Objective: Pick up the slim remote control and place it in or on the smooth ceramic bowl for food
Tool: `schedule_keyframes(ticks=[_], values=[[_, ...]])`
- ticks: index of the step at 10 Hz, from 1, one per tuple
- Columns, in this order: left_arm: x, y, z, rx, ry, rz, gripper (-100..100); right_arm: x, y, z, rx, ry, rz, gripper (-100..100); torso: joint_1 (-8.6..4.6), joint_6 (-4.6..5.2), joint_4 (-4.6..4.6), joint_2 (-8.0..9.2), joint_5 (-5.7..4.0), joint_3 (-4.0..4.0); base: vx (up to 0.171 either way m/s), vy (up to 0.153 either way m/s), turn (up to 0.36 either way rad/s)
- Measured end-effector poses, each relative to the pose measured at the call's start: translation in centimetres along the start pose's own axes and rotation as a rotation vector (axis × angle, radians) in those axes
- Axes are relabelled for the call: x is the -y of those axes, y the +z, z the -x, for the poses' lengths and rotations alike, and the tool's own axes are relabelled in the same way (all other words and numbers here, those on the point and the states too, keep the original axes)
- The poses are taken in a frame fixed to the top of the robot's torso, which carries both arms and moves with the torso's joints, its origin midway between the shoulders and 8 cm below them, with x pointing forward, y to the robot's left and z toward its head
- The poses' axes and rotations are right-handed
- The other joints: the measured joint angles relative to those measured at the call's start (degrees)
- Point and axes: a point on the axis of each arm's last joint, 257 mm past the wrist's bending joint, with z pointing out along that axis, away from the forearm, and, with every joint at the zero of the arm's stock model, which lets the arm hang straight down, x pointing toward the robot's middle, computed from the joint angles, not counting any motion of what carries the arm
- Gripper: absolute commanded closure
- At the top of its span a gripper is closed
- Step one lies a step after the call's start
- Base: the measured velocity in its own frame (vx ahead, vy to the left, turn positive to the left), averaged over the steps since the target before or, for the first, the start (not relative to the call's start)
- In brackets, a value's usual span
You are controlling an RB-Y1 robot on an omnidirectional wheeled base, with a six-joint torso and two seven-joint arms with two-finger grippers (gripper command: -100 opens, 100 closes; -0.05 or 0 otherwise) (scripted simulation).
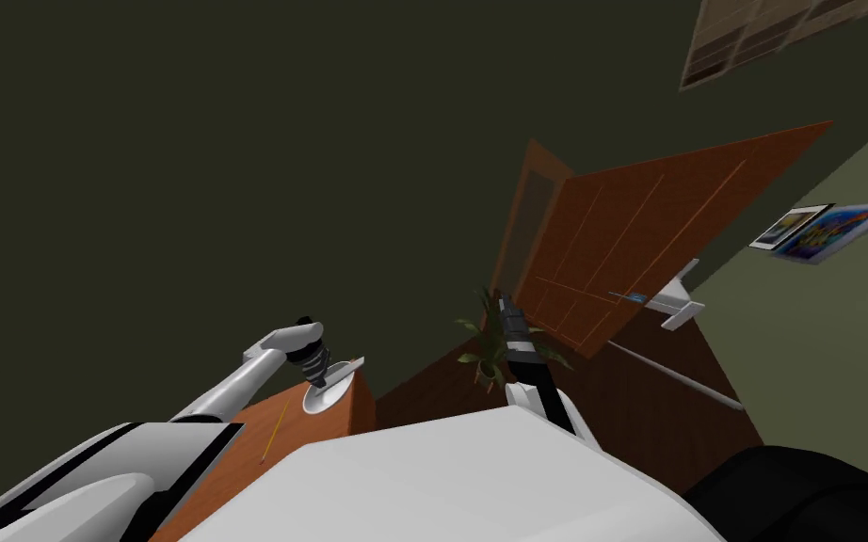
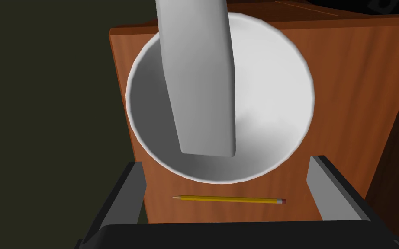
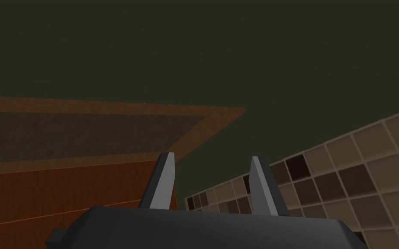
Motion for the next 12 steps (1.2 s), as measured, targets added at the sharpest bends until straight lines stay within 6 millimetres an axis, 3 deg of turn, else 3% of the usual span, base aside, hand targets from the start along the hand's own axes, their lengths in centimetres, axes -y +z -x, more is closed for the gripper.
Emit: schedule_keyframes(ticks=[6, 7, 8, 12], values=[[-0.5, -1.4, -5.7, -0.003, 0.228, 0.008, -100, 0.0, 0.0, 0.0, 0.000, 0.000, 0.000, 0, 0.11, 0.01, -0.02, -0.08, 0.02, -0.05, 0.117, -0.068, 0.371], [-0.7, -1.6, -6.4, -0.002, 0.258, 0.011, -100, 0.0, 0.0, 0.0, 0.000, 0.000, 0.000, 0, 0.17, 0.04, -0.02, -0.03, 0.03, -0.04, 0.039, -0.024, 0.053], [-0.7, -1.6, -6.4, -0.001, 0.260, 0.013, 0, 0.0, 0.0, 0.0, 0.000, 0.000, 0.001, 0, 0.31, 0.09, 0.01, 0.15, 0.06, 0.06, 0.008, -0.006, -0.010], [-0.7, -1.6, -6.5, -0.001, 0.260, 0.012, 0, 0.0, 0.0, 0.0, 0.000, 0.000, 0.001, 0, 0.44, 0.07, 0.07, 0.38, 0.09, 0.20, 0.000, 0.000, 0.000]])
